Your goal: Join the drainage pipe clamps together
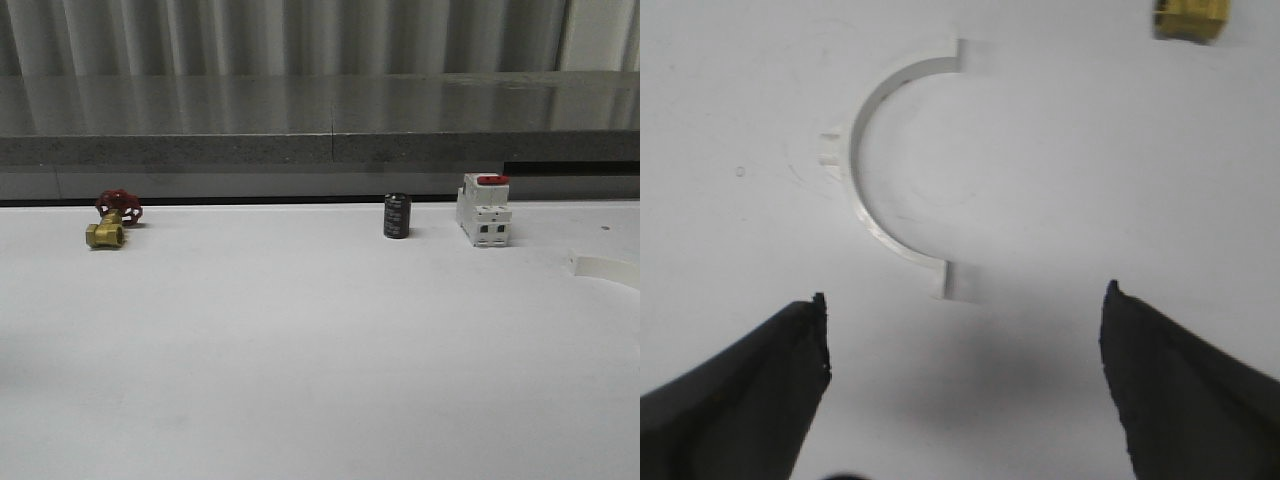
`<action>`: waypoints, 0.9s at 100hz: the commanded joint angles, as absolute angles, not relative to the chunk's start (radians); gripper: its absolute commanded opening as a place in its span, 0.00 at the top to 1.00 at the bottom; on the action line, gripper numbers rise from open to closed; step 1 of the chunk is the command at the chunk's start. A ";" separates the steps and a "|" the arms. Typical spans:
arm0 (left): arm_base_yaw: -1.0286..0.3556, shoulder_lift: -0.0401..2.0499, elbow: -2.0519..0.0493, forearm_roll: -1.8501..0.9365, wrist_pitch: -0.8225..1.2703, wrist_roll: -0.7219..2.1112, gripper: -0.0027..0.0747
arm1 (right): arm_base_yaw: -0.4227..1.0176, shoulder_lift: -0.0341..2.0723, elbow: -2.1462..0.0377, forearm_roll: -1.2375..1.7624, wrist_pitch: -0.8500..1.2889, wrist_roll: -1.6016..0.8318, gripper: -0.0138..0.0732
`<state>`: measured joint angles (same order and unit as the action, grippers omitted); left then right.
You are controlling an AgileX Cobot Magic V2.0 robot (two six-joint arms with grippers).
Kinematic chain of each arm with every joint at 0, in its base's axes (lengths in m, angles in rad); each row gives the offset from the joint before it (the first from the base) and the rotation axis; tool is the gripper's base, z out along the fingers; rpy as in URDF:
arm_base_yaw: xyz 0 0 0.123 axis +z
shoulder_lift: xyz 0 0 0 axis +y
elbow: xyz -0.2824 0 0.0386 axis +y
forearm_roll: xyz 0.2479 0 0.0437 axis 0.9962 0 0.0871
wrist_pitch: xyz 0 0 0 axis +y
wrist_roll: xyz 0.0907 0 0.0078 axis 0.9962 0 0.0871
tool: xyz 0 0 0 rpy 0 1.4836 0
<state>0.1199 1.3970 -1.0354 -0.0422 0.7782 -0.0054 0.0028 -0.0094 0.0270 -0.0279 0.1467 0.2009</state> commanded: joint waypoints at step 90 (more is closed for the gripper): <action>0.300 1.923 -1.395 -0.203 0.720 0.310 0.26 | -0.004 -0.031 0.012 -0.042 0.067 0.199 0.92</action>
